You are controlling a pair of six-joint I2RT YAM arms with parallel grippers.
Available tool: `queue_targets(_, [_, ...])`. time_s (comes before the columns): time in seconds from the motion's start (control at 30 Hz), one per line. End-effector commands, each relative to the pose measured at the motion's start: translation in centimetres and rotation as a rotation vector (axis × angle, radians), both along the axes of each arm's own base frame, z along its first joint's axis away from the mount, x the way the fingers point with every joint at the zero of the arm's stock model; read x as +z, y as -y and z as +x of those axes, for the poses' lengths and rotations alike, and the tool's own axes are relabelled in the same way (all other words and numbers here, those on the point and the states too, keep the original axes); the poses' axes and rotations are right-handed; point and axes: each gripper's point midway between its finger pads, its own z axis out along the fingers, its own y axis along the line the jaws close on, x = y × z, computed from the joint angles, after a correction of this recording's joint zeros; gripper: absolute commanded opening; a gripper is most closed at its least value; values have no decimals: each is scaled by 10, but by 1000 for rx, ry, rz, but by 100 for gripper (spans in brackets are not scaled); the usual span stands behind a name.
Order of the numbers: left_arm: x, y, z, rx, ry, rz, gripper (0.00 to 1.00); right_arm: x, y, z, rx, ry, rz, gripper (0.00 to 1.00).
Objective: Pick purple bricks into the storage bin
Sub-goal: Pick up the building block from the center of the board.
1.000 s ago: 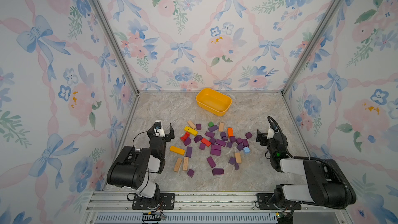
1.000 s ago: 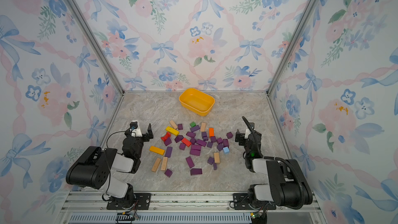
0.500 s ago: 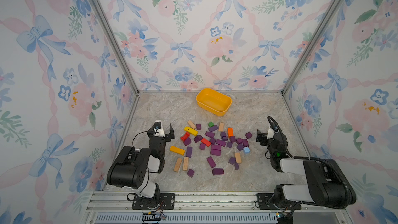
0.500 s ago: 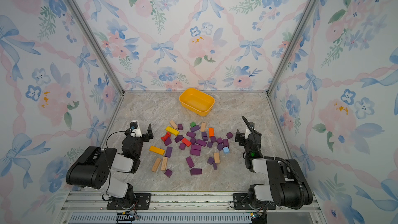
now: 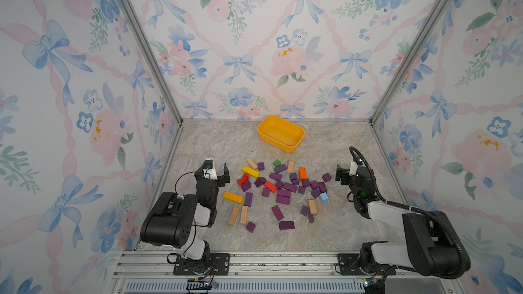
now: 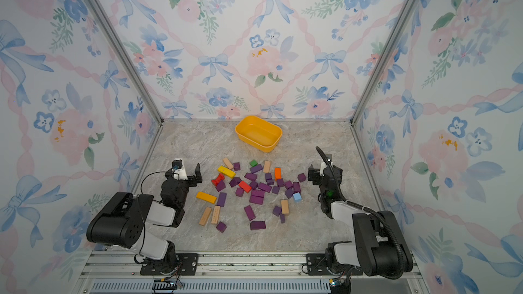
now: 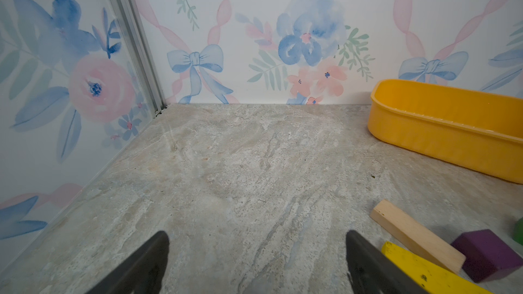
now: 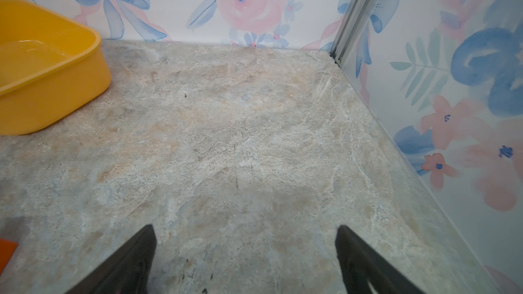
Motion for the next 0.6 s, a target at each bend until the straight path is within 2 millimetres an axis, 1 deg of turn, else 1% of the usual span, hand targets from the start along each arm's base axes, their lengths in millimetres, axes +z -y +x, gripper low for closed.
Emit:
queue_targets(0.0, [12,-1,3,20,26,13,98,0,0,-3,-25,-25,-62,97])
queue_targets(0.13, [22,-7,-2,81,43,20,98,12,-5,-5,-25,-29,-91,97])
queue_targets(0.17, [22,-6,-2,95,34,30,98,13,-4,-5,-32,-38,-95,97])
queue_targets(0.23, [22,1,2,91,2,58,98,13,-4,-3,-41,-49,-102,97])
queue_targets(0.37, [27,33,7,39,-37,150,98,15,-4,-4,-53,-68,-95,97])
queue_targets(0.47, [35,57,1,11,-32,198,98,24,-2,-8,-73,-69,-61,97])
queue_targets(0.57, [43,79,-8,-13,-25,257,98,38,-4,-11,-74,-66,-15,97])
